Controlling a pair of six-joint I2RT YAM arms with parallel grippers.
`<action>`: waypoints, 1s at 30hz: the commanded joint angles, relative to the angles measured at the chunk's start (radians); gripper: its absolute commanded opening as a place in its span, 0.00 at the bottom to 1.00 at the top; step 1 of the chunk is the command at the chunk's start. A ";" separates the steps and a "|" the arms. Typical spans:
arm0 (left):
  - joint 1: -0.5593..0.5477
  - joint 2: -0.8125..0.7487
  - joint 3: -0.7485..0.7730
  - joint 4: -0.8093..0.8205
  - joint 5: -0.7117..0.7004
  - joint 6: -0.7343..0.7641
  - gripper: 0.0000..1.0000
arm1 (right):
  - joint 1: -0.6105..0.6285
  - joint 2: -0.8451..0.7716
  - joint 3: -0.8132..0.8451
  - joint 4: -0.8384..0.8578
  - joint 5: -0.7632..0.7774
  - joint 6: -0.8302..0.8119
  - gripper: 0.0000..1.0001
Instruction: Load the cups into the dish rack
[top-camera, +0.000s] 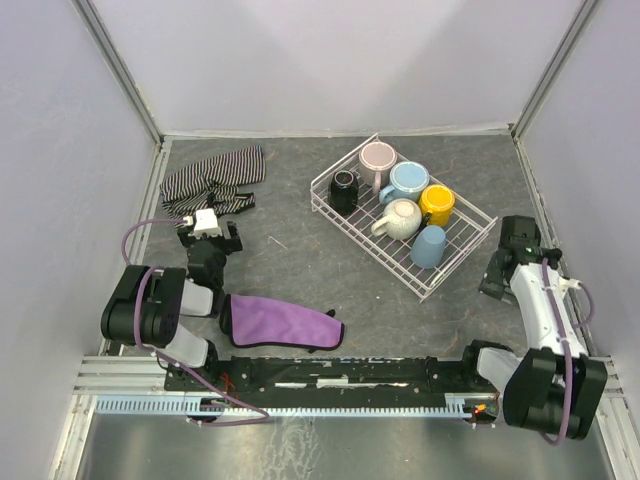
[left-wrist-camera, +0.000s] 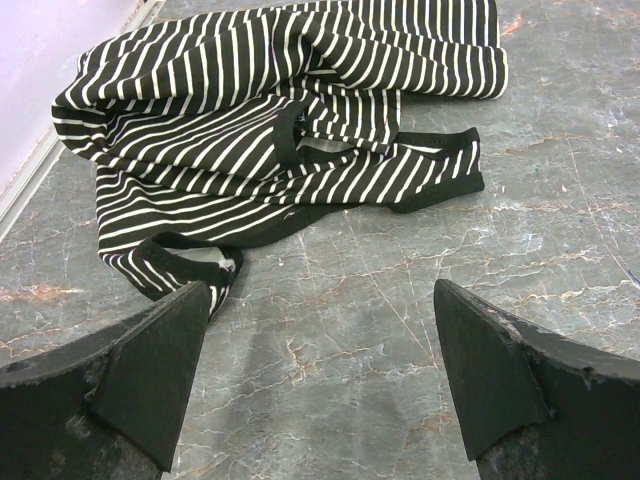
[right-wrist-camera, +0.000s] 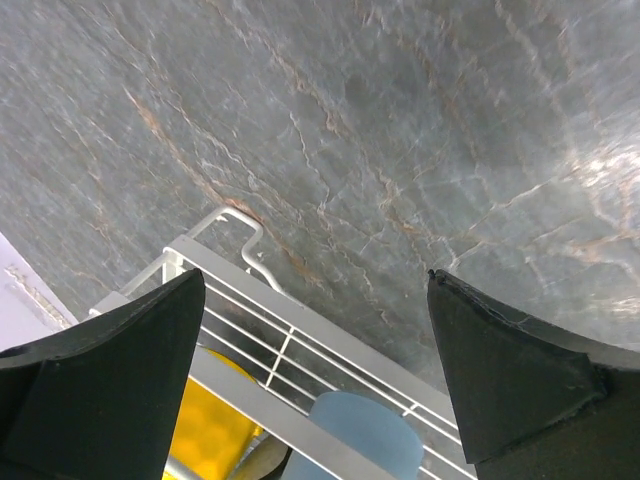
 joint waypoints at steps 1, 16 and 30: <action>0.003 -0.010 0.009 0.025 -0.028 -0.031 0.99 | 0.033 0.078 0.011 0.124 -0.074 0.105 1.00; 0.005 -0.010 0.015 0.015 -0.028 -0.029 0.99 | 0.239 0.322 0.117 0.302 -0.092 0.245 1.00; 0.004 -0.009 0.016 0.014 -0.028 -0.030 0.99 | 0.367 0.554 0.293 0.408 -0.107 0.248 1.00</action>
